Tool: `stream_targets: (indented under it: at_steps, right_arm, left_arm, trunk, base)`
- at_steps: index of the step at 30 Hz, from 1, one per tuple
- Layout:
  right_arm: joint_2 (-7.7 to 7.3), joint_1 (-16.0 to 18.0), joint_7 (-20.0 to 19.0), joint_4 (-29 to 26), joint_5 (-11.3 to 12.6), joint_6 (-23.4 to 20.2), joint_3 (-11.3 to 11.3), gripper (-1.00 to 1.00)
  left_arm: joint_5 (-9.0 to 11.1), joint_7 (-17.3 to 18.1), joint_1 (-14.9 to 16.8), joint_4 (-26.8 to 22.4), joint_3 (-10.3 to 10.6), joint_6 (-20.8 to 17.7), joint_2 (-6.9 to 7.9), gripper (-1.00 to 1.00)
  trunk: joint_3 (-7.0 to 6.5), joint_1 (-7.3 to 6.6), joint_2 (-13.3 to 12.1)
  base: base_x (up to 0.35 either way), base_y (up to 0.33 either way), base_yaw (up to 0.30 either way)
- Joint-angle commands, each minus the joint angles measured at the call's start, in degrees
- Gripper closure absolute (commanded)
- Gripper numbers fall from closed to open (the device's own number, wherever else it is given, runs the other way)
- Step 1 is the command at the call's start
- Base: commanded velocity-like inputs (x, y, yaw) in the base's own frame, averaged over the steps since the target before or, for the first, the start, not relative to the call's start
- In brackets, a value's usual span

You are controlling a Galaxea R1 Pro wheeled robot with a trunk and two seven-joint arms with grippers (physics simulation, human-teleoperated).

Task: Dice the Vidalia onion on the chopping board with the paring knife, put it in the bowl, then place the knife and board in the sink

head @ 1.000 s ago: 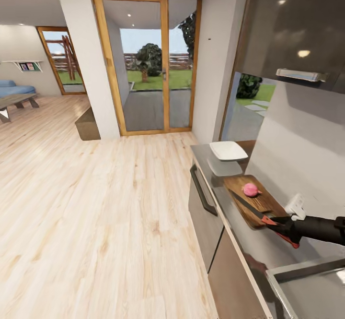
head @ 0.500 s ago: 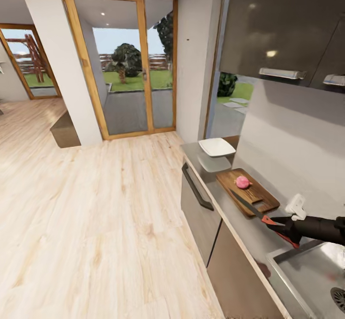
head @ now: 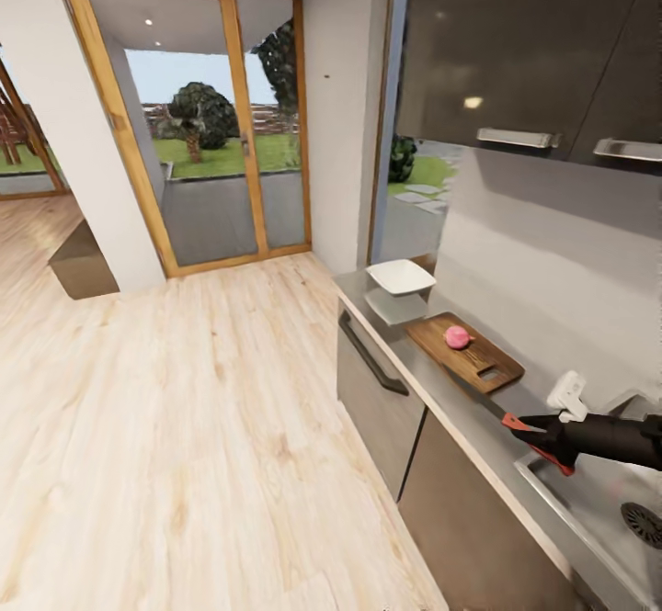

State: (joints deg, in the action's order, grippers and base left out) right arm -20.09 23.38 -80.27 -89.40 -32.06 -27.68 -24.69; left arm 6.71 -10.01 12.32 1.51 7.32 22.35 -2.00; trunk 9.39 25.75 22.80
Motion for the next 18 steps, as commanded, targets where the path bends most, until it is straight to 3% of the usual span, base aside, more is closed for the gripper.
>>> stream_targets:
  at_steps: [1,11,18]
  right_arm:
    - [0.02,0.1,-0.5,-0.07,-0.28,-0.72,-0.03,1.0]
    - [0.05,0.11,-0.5,-0.07,-0.28,-0.71,-0.02,1.0]
    - [0.13,0.1,-0.5,-0.07,-0.28,-0.72,-0.01,1.0]
  left_arm:
    - [0.58,-0.09,0.08,0.16,0.51,0.32,-0.02,-1.0]
    - [0.58,-0.1,0.08,0.16,0.51,0.3,-0.02,-1.0]
    - [0.58,-0.1,0.08,0.16,0.51,0.29,-0.02,-1.0]
  trunk:
    - [0.12,0.03,0.12]
    - [0.12,0.03,0.12]
    - [0.12,0.03,0.12]
  base:
    - [0.0,0.291,-0.219]
    - [0.001,0.291,-0.216]
    - [0.11,0.29,-0.198]
